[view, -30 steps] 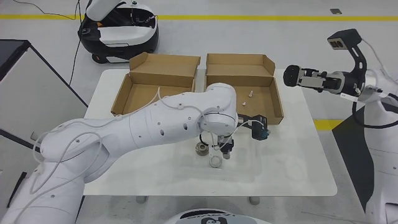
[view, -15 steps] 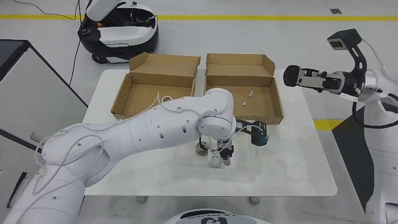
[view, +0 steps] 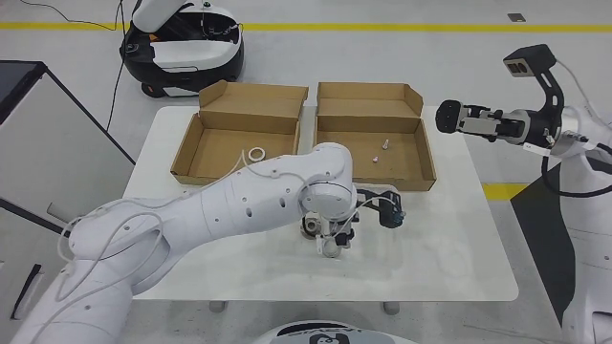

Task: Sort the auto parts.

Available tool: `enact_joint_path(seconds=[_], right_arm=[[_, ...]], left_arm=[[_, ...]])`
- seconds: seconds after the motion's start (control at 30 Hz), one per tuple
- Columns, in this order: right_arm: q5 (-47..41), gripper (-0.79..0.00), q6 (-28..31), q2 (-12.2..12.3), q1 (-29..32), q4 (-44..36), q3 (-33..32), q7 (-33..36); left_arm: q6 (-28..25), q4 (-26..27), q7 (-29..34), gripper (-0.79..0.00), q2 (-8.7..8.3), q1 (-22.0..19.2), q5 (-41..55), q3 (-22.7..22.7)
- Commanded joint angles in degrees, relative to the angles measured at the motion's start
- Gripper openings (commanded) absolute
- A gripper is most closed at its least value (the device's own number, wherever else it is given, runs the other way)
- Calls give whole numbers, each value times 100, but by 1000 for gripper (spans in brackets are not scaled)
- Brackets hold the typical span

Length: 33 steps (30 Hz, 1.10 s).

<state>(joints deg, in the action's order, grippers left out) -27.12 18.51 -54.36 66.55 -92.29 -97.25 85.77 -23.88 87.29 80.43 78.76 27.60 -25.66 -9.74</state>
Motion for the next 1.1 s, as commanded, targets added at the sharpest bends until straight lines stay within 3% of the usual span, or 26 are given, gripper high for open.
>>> enact_joint_path(seconds=[0.0, 0.4, 1.07], right_arm=[[-2, 0, 0, 0, 0, 0, 0, 0], [-2, 0, 0, 0, 0, 0, 0, 0], [-2, 0, 0, 0, 0, 0, 0, 0]], left_arm=[[19, -63, 19, -252, 17, 85, -60, 0], [159, -349, 160, -391, 138, 372, -405, 0], [298, -550, 300, -422, 282, 560, -737, 0]])
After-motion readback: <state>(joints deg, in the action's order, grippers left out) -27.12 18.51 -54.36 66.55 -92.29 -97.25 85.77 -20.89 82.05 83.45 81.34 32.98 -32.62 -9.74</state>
